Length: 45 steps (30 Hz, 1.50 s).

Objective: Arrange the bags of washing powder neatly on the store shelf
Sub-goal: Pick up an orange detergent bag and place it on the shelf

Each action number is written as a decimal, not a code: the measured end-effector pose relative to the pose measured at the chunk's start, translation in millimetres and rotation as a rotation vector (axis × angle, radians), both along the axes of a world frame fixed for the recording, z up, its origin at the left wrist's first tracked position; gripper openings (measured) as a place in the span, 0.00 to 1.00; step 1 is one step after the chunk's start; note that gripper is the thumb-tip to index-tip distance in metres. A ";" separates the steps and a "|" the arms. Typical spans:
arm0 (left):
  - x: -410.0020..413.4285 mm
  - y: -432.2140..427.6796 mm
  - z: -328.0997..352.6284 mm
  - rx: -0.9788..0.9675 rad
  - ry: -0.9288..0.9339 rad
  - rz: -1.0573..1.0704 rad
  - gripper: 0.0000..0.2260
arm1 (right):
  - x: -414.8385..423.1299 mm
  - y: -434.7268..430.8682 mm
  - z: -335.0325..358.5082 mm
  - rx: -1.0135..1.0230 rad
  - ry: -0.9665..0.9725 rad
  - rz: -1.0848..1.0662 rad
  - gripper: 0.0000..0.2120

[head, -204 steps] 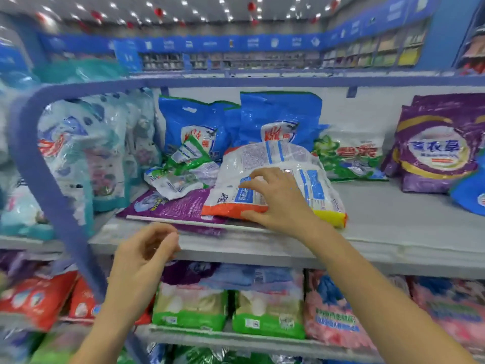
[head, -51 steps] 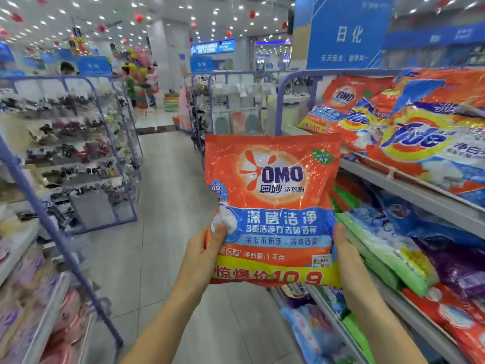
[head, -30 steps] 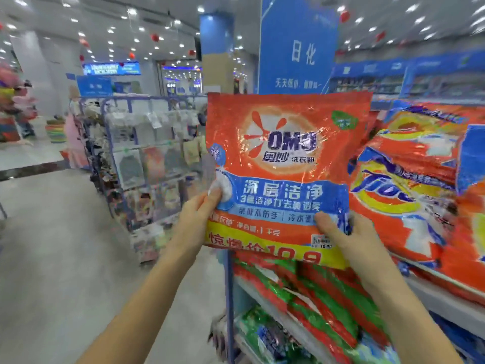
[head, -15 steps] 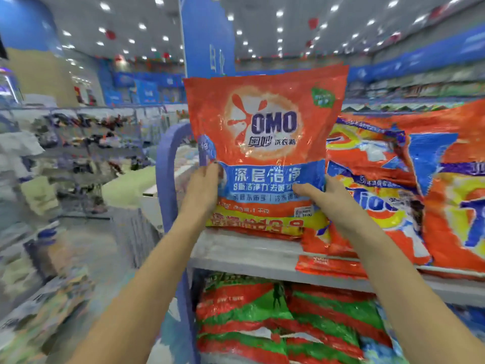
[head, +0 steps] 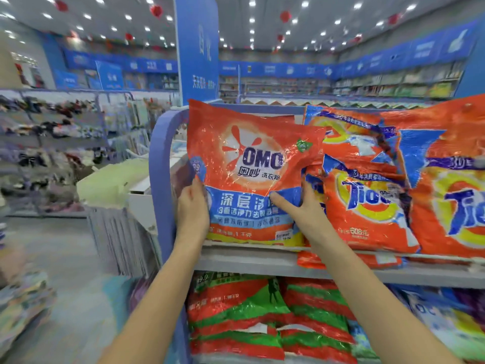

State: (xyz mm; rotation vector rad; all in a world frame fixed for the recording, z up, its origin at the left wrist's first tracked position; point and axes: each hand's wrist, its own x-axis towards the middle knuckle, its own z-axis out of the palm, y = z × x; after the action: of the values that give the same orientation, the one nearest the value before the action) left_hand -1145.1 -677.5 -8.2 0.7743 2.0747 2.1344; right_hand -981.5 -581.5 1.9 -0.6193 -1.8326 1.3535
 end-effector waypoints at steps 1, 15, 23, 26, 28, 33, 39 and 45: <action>3.8 -2.2 -1.6 0.030 0.028 -0.016 0.23 | -1.2 0.6 2.4 0.020 0.021 -0.024 0.42; -8.6 8.5 10.5 -0.176 0.058 0.050 0.15 | -32.0 22.7 5.8 0.235 -0.165 -0.359 0.24; -5.0 6.5 9.7 -0.109 0.057 0.078 0.16 | -35.8 29.3 -3.5 0.193 -0.166 -0.359 0.32; 6.3 1.5 13.4 0.063 0.005 0.143 0.13 | -33.0 25.6 -3.0 0.236 -0.003 -0.365 0.32; 8.6 -1.0 14.3 0.107 -0.020 0.147 0.12 | -25.6 15.5 0.1 0.384 0.105 -0.477 0.27; 16.7 -13.0 -4.2 -0.019 0.546 0.187 0.17 | -26.0 -16.1 -11.4 0.921 -0.031 -0.504 0.25; 9.9 -2.9 -21.1 -0.385 0.863 0.165 0.34 | -39.2 -5.9 -28.6 0.985 -0.300 -0.450 0.31; 9.8 -1.7 -24.1 -0.424 0.894 0.165 0.32 | -40.5 -4.9 -34.6 0.994 -0.299 -0.460 0.29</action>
State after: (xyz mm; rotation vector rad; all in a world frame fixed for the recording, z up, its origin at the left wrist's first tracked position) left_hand -1135.3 -679.2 -32.3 1.7438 2.9193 1.3944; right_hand -1021.9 -586.4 -32.7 -0.6355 -2.1171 -0.0206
